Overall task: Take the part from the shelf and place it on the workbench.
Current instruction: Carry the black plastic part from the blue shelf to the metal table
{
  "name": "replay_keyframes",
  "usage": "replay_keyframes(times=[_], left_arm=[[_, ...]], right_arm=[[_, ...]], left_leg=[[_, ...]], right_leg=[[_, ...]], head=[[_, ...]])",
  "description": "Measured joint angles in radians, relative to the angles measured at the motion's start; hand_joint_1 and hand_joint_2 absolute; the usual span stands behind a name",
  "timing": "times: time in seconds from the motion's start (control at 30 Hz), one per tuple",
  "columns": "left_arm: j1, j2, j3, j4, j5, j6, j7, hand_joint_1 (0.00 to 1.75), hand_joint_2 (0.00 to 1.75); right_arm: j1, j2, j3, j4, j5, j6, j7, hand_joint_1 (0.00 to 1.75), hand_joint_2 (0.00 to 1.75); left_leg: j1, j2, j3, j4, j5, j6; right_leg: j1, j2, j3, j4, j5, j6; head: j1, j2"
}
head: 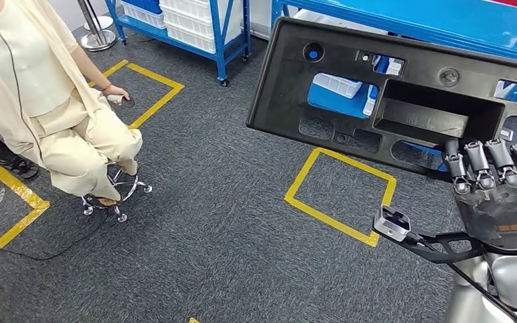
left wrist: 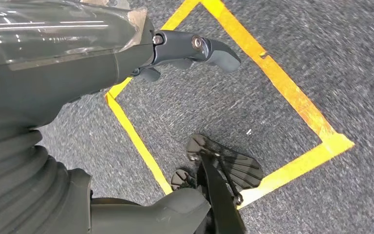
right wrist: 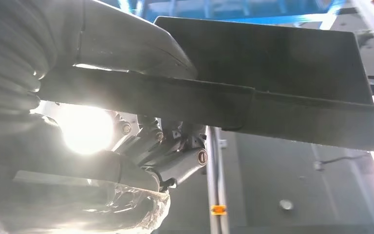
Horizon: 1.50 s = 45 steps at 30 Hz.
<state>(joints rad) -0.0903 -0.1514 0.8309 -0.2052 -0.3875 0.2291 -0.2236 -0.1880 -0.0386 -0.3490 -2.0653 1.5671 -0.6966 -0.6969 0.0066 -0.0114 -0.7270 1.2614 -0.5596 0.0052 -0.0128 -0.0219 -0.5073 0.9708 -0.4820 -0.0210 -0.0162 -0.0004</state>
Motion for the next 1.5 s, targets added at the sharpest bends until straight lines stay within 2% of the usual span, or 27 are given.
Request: replay_keyframes(times=[0.03,0.07,0.17,0.2,0.23,0.3,0.37,0.4,0.47,0.53,0.57,0.6,0.67,0.73,0.8,0.83,0.9,0.97,1.03,1.07,1.1,1.2,1.27,1.3,1.37,1.43,1.5], left_arm=[[0.0,0.001,0.0,0.0,0.0,0.0,0.0,0.0,1.75],[0.0,0.001,0.001,0.0,0.0,0.001,0.0,0.0,1.75],[-0.002,0.003,0.002,0.0,0.001,0.002,0.0,0.0,1.75],[-0.003,0.003,0.002,0.0,0.002,0.003,0.0,0.0,1.75],[-0.005,0.002,0.002,0.0,0.003,0.003,0.0,0.0,1.75],[-0.008,0.002,0.005,0.0,0.007,0.004,-0.001,0.0,1.75],[-0.009,0.001,0.008,0.0,0.008,0.005,-0.001,0.0,1.75],[-0.009,0.001,0.01,0.0,0.009,0.006,-0.001,0.0,1.75],[-0.011,0.001,0.016,0.0,0.01,0.009,0.0,0.0,1.75],[-0.012,0.0,0.02,0.0,0.009,0.015,0.005,0.0,1.75],[-0.012,0.0,0.021,0.0,0.006,0.021,0.011,0.0,1.75],[-0.012,0.0,0.022,0.0,0.003,0.029,0.021,0.0,1.75],[-0.012,0.0,0.023,0.0,-0.005,0.05,0.048,0.0,1.75],[-0.012,0.0,0.023,0.0,-0.01,0.067,0.072,0.0,1.75],[-0.01,0.0,0.025,0.0,-0.013,0.076,0.084,0.0,1.75],[-0.009,0.0,0.025,0.0,-0.013,0.078,0.087,0.0,1.75],[-0.008,0.0,0.026,0.0,-0.013,0.081,0.09,0.0,1.75],[-0.01,0.0,0.027,0.0,-0.013,0.082,0.092,0.0,1.75],[-0.011,0.0,0.027,0.0,-0.013,0.077,0.089,0.0,1.75],[-0.01,0.0,0.027,0.0,-0.012,0.072,0.084,0.0,1.75],[-0.01,0.001,0.027,0.0,-0.01,0.065,0.077,0.0,1.75],[-0.013,0.007,0.028,0.0,-0.003,0.048,0.059,0.0,1.75],[-0.016,0.011,0.031,0.0,-0.001,0.048,0.056,0.0,1.75],[-0.017,0.013,0.034,0.0,0.0,0.05,0.054,0.0,1.75],[-0.019,0.021,0.044,-0.001,0.005,0.052,0.045,0.0,1.75],[-0.031,0.028,0.057,-0.003,0.01,0.047,0.028,0.0,1.75],[-0.048,0.034,0.069,-0.006,0.011,0.039,0.014,0.0,1.75]], right_arm=[[0.0,-0.011,0.0,0.004,0.0,0.0,0.0,1.75,1.75],[0.0,-0.02,0.001,0.007,0.0,0.0,0.0,1.75,1.75],[-0.01,-0.049,0.008,0.025,0.0,0.0,0.0,1.75,1.75],[-0.019,-0.061,0.012,0.032,0.0,0.0,0.0,1.75,1.75],[-0.03,-0.072,0.017,0.039,0.0,0.0,0.0,1.75,1.75],[-0.05,-0.09,0.028,0.053,0.0,0.0,-0.001,1.75,1.75],[-0.057,-0.103,0.035,0.063,0.0,0.0,-0.001,1.75,1.75],[-0.06,-0.109,0.038,0.068,0.0,0.0,-0.001,1.75,1.75],[-0.07,-0.121,0.043,0.082,0.0,0.0,-0.001,1.75,1.75],[-0.088,-0.13,0.055,0.104,0.0,0.0,-0.001,1.75,1.75],[-0.099,-0.133,0.062,0.114,0.0,0.0,-0.001,1.75,1.75],[-0.111,-0.138,0.07,0.124,0.0,0.0,-0.001,1.75,1.75],[-0.135,-0.154,0.082,0.142,0.0,0.0,-0.001,1.75,1.75],[-0.155,-0.172,0.09,0.157,0.0,0.0,-0.001,1.75,1.75],[-0.166,-0.183,0.099,0.168,0.0,0.0,-0.001,1.75,1.75],[-0.169,-0.186,0.104,0.172,0.0,0.0,-0.001,1.75,1.75],[-0.176,-0.189,0.111,0.18,0.0,0.0,-0.001,1.75,1.75],[-0.179,-0.195,0.114,0.185,0.0,0.0,-0.001,1.75,1.75],[-0.18,-0.202,0.115,0.189,0.0,0.0,-0.001,1.75,1.75],[-0.181,-0.208,0.115,0.192,0.0,0.0,-0.001,1.75,1.75],[-0.182,-0.214,0.115,0.194,0.0,0.0,-0.001,1.75,1.75],[-0.203,-0.249,0.115,0.208,0.0,0.0,-0.001,1.75,1.75],[-0.244,-0.285,0.12,0.234,0.0,0.014,0.01,1.75,1.75],[-0.284,-0.307,0.131,0.257,0.0,0.043,0.035,1.75,1.75],[-0.459,-0.351,0.205,0.351,0.0,0.198,0.188,1.75,1.75],[-0.725,-0.366,0.369,0.51,0.002,0.372,0.523,1.75,1.75],[-0.939,-0.363,0.605,0.661,0.004,0.421,0.932,1.75,1.75]], left_leg=[[0.006,0.004,-0.017,0.031,-0.004,-0.006],[0.011,0.009,-0.016,0.027,0.009,-0.011],[0.02,0.052,0.088,-0.169,0.098,-0.02],[0.019,0.065,0.117,-0.224,0.116,-0.017],[0.015,0.07,0.129,-0.247,0.12,-0.012],[0.007,0.052,0.126,-0.254,0.122,0.004],[0.005,0.035,0.128,-0.263,0.13,0.022],[0.006,0.025,0.13,-0.268,0.134,0.03],[0.006,0.005,0.129,-0.27,0.137,0.039],[0.005,-0.017,0.128,-0.27,0.138,0.04],[0.005,-0.029,0.128,-0.269,0.138,0.04],[0.004,-0.04,0.129,-0.269,0.138,0.04],[0.002,-0.064,0.131,-0.265,0.137,0.037],[-0.002,-0.083,0.128,-0.261,0.136,0.029],[-0.002,-0.097,0.121,-0.261,0.137,0.018],[-0.001,-0.094,0.118,-0.258,0.136,0.013],[0.0,-0.055,0.096,-0.212,0.106,0.004],[0.001,-0.009,0.039,-0.091,0.042,-0.003],[0.005,0.003,-0.024,0.031,-0.001,-0.008],[0.006,0.006,-0.035,0.049,0.002,-0.009],[0.006,0.01,-0.022,0.02,0.026,-0.009],[0.002,0.051,0.081,-0.186,0.117,0.001],[-0.007,0.063,0.104,-0.243,0.13,0.01],[-0.013,0.054,0.099,-0.245,0.132,0.016],[-0.023,0.037,0.099,-0.26,0.144,0.032],[-0.027,0.017,0.1,-0.277,0.161,0.048],[-0.025,-0.007,0.095,-0.28,0.169,0.054]], right_leg=[[-0.001,-0.01,-0.001,0.0,-0.001,0.001],[-0.002,-0.018,-0.001,0.001,-0.002,0.003],[-0.003,-0.042,0.003,0.006,-0.012,0.018],[0.0,-0.049,0.004,0.009,-0.016,0.027],[0.003,-0.055,0.004,0.011,-0.019,0.035],[0.008,-0.07,0.007,0.008,-0.021,0.05],[0.005,-0.055,0.0,0.026,-0.036,0.059],[0.002,-0.035,-0.017,0.063,-0.056,0.058],[-0.003,0.003,-0.084,0.198,-0.115,0.05],[-0.003,0.015,-0.148,0.311,-0.146,0.054],[-0.003,0.017,-0.154,0.312,-0.136,0.062],[-0.003,0.02,-0.14,0.273,-0.111,0.071],[-0.006,0.042,-0.08,0.127,-0.043,0.085],[-0.006,0.058,-0.042,0.036,-0.006,0.076],[-0.003,0.05,-0.037,0.027,0.0,0.057],[-0.006,0.042,-0.035,0.026,0.003,0.049],[-0.013,0.026,-0.033,0.023,0.007,0.033],[-0.01,0.01,-0.031,0.022,0.005,0.021],[-0.005,-0.008,-0.031,0.023,0.003,0.017],[-0.004,-0.017,-0.03,0.023,0.001,0.016],[-0.003,-0.026,-0.027,0.023,-0.001,0.015],[0.003,-0.048,-0.019,0.024,-0.01,0.022],[0.013,-0.061,-0.016,0.025,-0.015,0.031],[0.016,-0.067,-0.017,0.026,-0.016,0.036],[0.012,-0.067,-0.035,0.036,-0.023,0.042],[0.002,-0.036,-0.078,0.11,-0.058,0.033],[0.002,0.002,-0.132,0.251,-0.11,0.022]], head=[[0.0,0.0],[0.0,0.0],[-0.001,0.0],[0.001,0.0],[0.002,0.0],[0.006,0.0],[0.006,0.0],[0.007,0.0],[0.011,0.0],[0.013,0.0],[0.013,0.0],[0.013,0.0],[0.014,0.0],[0.014,0.0],[0.013,0.0],[0.012,0.0],[0.01,0.0],[0.007,0.0],[0.007,0.0],[0.007,0.0],[0.007,0.0],[0.007,0.0],[0.01,0.0],[0.013,0.0],[0.018,0.0],[0.018,0.0],[0.019,0.0]])
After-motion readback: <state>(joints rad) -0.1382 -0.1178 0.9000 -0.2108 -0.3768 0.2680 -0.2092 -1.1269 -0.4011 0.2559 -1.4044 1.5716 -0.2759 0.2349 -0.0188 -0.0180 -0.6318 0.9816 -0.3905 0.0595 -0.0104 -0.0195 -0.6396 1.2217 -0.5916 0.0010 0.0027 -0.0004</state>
